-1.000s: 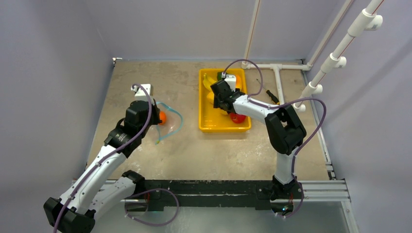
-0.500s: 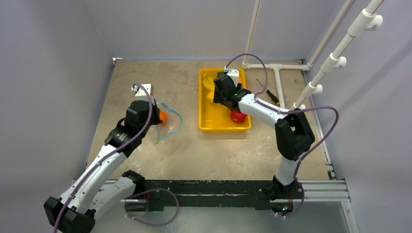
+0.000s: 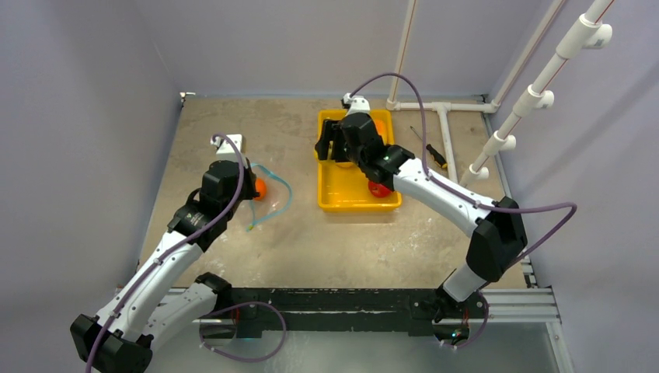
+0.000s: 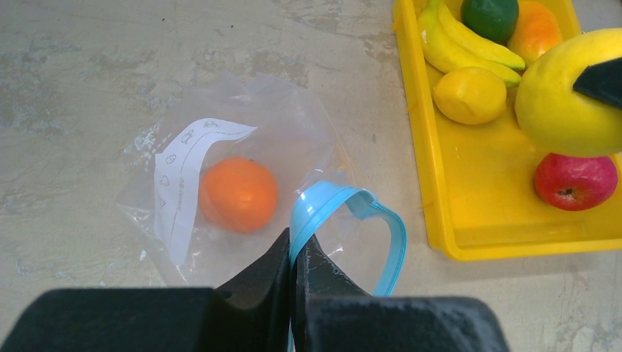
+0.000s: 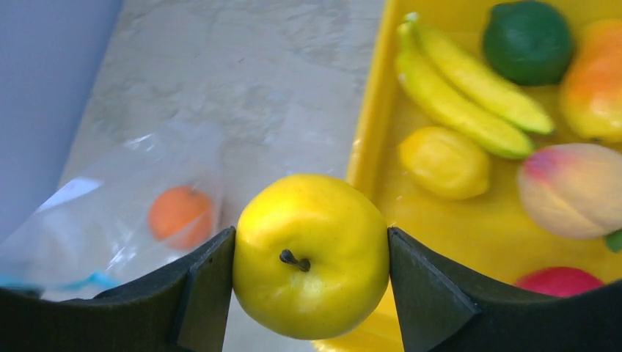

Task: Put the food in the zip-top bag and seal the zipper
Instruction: Pick up the fake fruit from the bin, then place the fake fruit in the zipper food storage bag.

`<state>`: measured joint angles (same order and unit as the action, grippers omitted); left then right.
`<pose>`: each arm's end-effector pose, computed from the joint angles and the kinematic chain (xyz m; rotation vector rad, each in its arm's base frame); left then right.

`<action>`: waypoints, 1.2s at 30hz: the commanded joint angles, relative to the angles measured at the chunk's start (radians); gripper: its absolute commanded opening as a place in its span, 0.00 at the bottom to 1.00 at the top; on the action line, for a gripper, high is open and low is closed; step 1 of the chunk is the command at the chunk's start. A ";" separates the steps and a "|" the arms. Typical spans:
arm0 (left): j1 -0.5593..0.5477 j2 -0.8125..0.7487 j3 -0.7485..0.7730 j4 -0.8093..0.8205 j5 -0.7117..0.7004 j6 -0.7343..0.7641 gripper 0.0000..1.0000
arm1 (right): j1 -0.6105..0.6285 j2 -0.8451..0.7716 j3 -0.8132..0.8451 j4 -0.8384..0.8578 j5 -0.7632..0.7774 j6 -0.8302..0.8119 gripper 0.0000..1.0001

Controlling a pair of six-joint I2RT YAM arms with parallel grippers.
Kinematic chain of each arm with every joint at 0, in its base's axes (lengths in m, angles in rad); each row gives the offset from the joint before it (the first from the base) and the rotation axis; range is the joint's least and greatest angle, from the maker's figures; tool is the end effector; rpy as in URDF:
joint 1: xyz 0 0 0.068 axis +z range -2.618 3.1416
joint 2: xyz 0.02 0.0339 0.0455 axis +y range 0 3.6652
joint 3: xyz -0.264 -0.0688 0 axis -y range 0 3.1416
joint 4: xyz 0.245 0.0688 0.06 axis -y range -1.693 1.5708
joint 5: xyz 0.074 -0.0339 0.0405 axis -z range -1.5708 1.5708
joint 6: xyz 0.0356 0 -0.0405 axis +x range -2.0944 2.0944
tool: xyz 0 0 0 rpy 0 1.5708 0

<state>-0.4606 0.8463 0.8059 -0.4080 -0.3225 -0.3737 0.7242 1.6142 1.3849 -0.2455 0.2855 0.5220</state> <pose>0.1746 -0.0741 0.3145 -0.1169 1.9973 -0.2109 0.2912 0.2442 0.3305 -0.0280 2.0603 0.4915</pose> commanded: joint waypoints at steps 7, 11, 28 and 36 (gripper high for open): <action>-0.004 -0.001 0.004 0.035 -0.004 0.012 0.00 | 0.123 -0.079 -0.041 0.127 -0.246 -0.072 0.37; -0.004 -0.001 0.005 0.034 -0.006 0.011 0.00 | 0.152 -0.097 -0.070 0.166 -0.311 -0.096 0.36; -0.004 0.005 0.005 0.036 -0.012 0.010 0.00 | 0.281 0.008 -0.064 0.326 -0.332 -0.083 0.37; -0.003 0.011 0.006 0.037 -0.011 0.010 0.00 | 0.303 0.088 -0.053 0.380 -0.303 -0.058 0.39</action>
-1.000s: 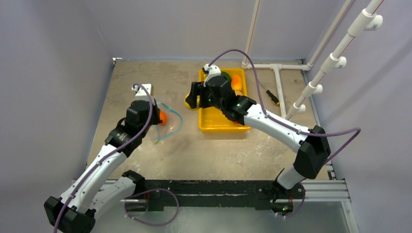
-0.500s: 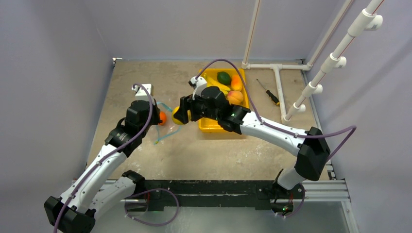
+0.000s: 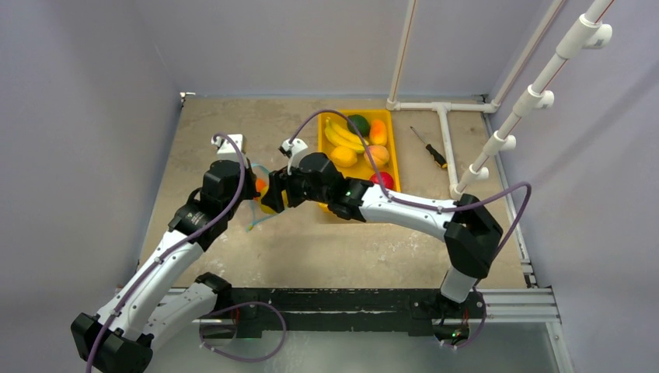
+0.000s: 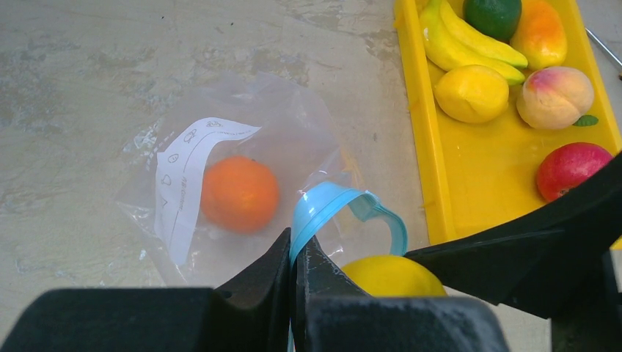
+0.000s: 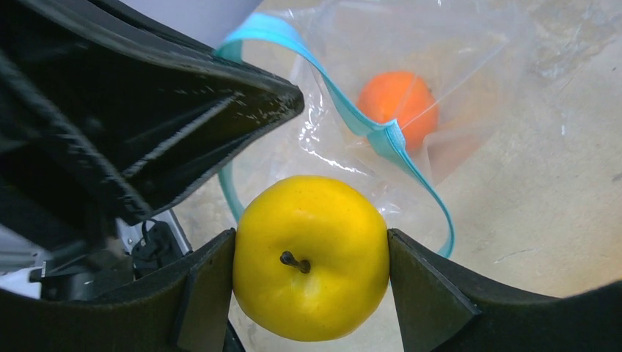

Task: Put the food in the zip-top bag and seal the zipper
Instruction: Place the fake fruit in the zipper food storage bag.

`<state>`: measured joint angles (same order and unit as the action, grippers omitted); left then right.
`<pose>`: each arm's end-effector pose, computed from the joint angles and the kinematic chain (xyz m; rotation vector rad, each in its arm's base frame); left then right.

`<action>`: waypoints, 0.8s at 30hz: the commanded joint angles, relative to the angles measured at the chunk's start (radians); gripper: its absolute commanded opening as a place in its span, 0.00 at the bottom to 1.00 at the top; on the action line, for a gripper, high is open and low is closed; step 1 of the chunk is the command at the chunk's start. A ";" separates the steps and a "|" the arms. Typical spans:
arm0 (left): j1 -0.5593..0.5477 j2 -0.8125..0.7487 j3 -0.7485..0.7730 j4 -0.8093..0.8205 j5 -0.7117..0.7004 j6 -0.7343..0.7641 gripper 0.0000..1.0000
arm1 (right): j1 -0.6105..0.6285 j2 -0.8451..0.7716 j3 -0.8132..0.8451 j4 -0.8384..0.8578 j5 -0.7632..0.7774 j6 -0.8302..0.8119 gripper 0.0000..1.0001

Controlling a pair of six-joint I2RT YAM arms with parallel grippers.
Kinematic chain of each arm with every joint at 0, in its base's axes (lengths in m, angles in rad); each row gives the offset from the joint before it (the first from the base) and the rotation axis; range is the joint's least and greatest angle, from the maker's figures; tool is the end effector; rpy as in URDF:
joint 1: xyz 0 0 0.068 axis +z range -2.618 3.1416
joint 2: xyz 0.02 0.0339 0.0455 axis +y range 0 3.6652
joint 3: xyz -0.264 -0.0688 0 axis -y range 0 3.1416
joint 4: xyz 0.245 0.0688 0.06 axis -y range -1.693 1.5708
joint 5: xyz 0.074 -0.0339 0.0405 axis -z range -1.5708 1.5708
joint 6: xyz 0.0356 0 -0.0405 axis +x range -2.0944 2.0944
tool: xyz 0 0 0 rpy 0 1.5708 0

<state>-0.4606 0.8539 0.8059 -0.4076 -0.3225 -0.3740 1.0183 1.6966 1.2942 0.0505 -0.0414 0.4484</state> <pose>0.1760 -0.0747 0.3133 -0.1159 2.0040 -0.2078 0.2112 0.3454 0.2969 -0.6078 1.9692 0.9946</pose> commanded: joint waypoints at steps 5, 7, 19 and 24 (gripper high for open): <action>0.001 0.009 0.006 0.038 -0.005 0.010 0.00 | 0.014 0.045 0.049 0.101 0.033 0.043 0.40; 0.003 0.010 0.006 0.039 -0.002 0.010 0.00 | 0.014 0.057 0.051 0.105 0.038 0.059 0.44; 0.008 0.016 0.006 0.041 0.005 0.011 0.00 | 0.015 0.132 0.110 0.103 0.184 0.212 0.69; 0.009 0.016 0.006 0.043 0.008 0.012 0.00 | 0.016 0.138 0.108 0.105 0.209 0.256 0.87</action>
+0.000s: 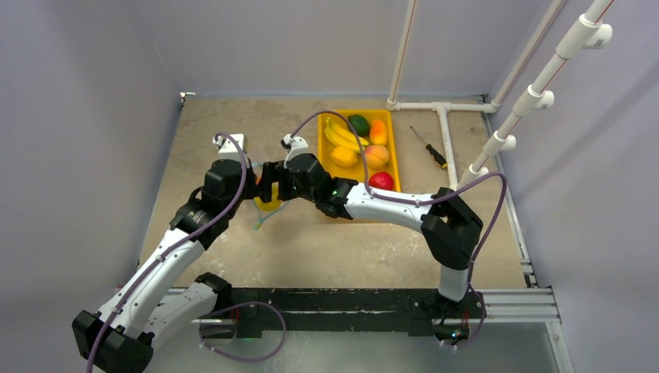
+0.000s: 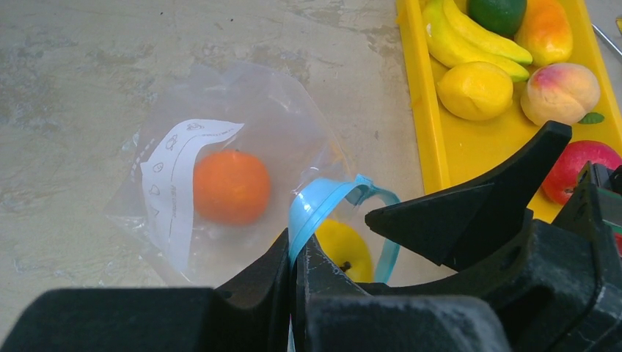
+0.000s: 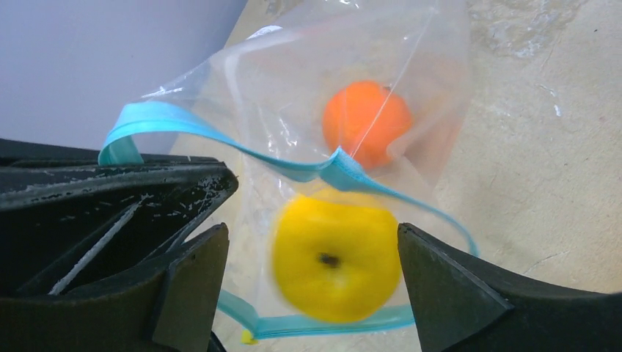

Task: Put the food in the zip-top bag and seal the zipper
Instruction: Place the fake fruit in the zipper food storage bag.

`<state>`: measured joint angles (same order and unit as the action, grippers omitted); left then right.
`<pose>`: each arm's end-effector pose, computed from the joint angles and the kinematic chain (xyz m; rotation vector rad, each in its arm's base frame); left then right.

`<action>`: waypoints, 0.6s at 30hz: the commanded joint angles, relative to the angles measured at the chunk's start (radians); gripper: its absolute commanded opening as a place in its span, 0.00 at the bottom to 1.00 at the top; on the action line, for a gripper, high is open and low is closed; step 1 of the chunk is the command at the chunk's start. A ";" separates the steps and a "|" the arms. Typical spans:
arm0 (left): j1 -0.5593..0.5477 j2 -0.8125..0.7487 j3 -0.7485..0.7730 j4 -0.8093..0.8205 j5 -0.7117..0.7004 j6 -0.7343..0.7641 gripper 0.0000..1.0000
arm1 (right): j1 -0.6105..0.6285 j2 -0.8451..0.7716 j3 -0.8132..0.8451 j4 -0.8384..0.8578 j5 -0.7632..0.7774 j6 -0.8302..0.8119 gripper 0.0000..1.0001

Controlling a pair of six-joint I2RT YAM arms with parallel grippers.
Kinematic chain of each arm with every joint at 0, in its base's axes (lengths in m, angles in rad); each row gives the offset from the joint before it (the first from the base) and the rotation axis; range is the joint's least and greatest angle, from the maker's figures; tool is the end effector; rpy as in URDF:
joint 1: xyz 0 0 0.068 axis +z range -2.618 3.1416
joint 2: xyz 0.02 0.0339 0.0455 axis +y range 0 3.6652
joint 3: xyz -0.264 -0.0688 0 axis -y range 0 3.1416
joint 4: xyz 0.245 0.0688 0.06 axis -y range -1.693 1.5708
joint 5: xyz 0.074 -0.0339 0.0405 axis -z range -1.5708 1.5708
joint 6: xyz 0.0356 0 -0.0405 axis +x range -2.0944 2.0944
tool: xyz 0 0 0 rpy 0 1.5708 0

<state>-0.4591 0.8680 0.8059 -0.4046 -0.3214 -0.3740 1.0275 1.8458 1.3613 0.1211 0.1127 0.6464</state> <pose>0.1788 -0.0758 0.3111 -0.1149 2.0144 -0.2027 0.2302 0.3734 0.2677 -0.3124 2.0437 0.9798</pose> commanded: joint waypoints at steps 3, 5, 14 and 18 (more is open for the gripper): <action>0.008 0.002 0.006 0.040 0.008 0.012 0.00 | 0.006 -0.012 0.040 0.038 0.051 0.067 0.92; 0.008 0.002 0.006 0.039 0.010 0.012 0.00 | 0.006 -0.020 0.033 0.043 0.052 0.070 0.93; 0.011 0.009 0.007 0.041 0.018 0.010 0.00 | 0.006 -0.067 0.013 -0.016 0.053 0.075 0.94; 0.013 0.012 0.007 0.043 0.019 0.009 0.00 | 0.005 -0.101 -0.007 -0.037 0.062 0.056 0.93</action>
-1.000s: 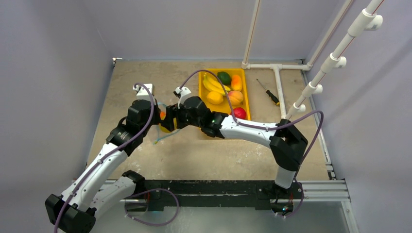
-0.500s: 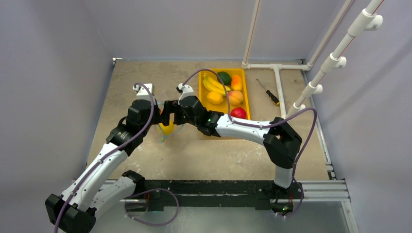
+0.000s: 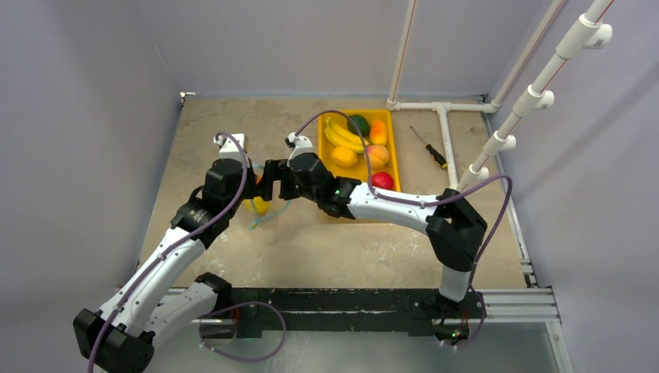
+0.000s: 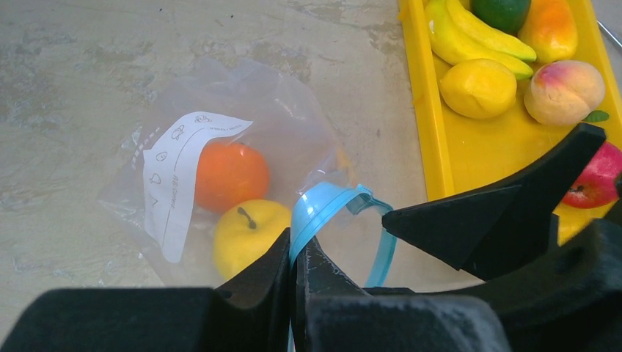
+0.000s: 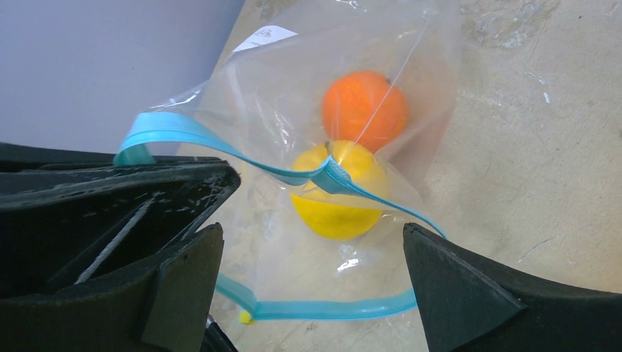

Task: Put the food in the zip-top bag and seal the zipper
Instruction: Place the fake fruit in the zipper food storage bag, then pick up the fake fruit from the bin.

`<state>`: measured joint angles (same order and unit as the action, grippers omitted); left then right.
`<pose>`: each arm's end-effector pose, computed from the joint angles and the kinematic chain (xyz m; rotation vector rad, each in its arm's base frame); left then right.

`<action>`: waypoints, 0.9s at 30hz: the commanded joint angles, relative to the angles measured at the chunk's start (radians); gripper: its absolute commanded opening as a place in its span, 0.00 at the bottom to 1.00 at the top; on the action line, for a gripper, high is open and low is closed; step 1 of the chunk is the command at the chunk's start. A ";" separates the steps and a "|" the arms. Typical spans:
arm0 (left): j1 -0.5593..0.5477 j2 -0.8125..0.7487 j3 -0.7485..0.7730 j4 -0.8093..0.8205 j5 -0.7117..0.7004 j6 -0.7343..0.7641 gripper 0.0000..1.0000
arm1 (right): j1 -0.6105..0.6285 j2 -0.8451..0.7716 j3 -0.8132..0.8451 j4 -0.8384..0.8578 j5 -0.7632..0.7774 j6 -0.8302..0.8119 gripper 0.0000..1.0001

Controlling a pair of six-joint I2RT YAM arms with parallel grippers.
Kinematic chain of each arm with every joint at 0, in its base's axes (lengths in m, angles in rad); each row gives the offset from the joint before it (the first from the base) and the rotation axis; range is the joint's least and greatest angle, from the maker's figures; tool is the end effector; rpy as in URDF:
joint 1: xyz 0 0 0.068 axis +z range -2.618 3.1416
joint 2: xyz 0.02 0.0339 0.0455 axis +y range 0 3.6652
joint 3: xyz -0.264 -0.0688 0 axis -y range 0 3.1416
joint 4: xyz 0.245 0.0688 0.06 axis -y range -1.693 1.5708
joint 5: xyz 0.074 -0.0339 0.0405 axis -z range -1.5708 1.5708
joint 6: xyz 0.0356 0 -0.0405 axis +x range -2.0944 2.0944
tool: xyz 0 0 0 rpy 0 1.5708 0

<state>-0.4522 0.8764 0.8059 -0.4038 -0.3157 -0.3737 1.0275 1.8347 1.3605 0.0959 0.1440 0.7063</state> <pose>0.1808 -0.0755 0.3097 -0.1167 2.0223 -0.2002 0.2296 0.3704 0.2695 -0.2321 2.0697 0.9791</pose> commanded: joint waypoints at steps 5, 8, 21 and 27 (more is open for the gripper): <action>0.007 0.009 0.008 0.042 0.017 0.008 0.00 | 0.005 -0.130 -0.010 -0.075 0.084 -0.040 0.93; 0.009 0.011 0.008 0.042 0.018 0.009 0.00 | 0.003 -0.160 -0.018 -0.119 0.132 -0.062 0.93; 0.013 0.015 0.010 0.042 0.024 0.010 0.00 | -0.143 -0.246 -0.070 -0.316 0.245 -0.088 0.94; 0.016 0.021 0.011 0.044 0.029 0.012 0.00 | -0.225 -0.254 -0.074 -0.457 0.325 -0.033 0.95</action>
<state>-0.4450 0.8921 0.8059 -0.4034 -0.2951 -0.3740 0.8371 1.6264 1.2858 -0.2451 0.3759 0.6369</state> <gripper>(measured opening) 0.003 0.941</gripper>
